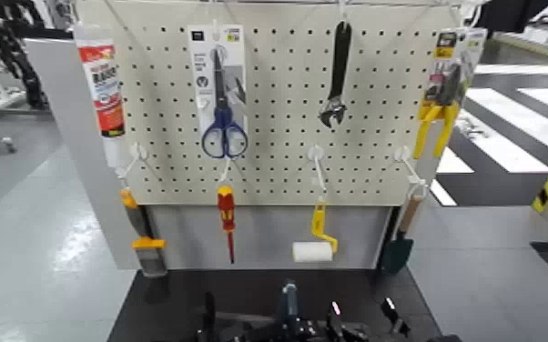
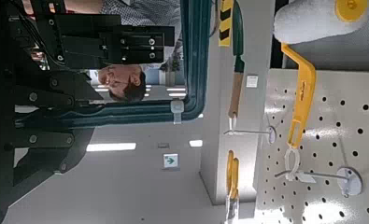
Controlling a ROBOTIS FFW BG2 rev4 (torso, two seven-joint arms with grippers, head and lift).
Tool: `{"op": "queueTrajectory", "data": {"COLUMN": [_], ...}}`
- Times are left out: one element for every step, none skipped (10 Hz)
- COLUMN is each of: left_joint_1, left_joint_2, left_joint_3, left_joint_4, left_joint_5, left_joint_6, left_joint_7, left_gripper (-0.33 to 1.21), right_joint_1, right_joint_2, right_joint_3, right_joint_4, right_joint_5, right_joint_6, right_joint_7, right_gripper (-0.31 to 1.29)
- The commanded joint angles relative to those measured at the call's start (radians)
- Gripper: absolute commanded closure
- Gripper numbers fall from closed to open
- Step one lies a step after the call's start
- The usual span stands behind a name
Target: Place the crate on the table.
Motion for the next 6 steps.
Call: {"op": "queueTrajectory", "data": {"left_joint_1": [-0.001,-0.001,-0.001,-0.002,-0.002,-0.002], "left_joint_2": [0.000,0.000,0.000,0.000,0.001,0.006], "left_joint_3": [-0.001,-0.001,-0.001,0.001,0.005,0.019], "left_joint_4": [0.002,0.002,0.002,0.004,0.005,0.007], "left_joint_5": [0.000,0.000,0.000,0.000,0.000,0.000], "left_joint_6": [-0.001,-0.001,-0.003,-0.003,-0.003,0.003], "left_joint_7": [0.000,0.000,0.000,0.000,0.001,0.017], "left_gripper": [1.18,1.18,1.18,1.18,1.18,1.18], "right_joint_1": [0.000,-0.002,0.000,0.000,0.000,0.000], "right_joint_2": [-0.002,-0.002,-0.002,-0.002,-0.002,-0.002], "right_joint_3": [0.000,0.000,0.000,0.000,0.000,0.000], "right_joint_4": [0.000,0.000,0.000,0.000,0.000,0.000], "right_joint_5": [0.000,0.000,0.000,0.000,0.000,0.000], "right_joint_6": [-0.001,-0.001,-0.001,-0.001,-0.001,-0.001], "right_joint_7": [0.000,0.000,0.000,0.000,0.000,0.000], "right_gripper": [0.14,0.14,0.14,0.14,0.14,0.14]}}
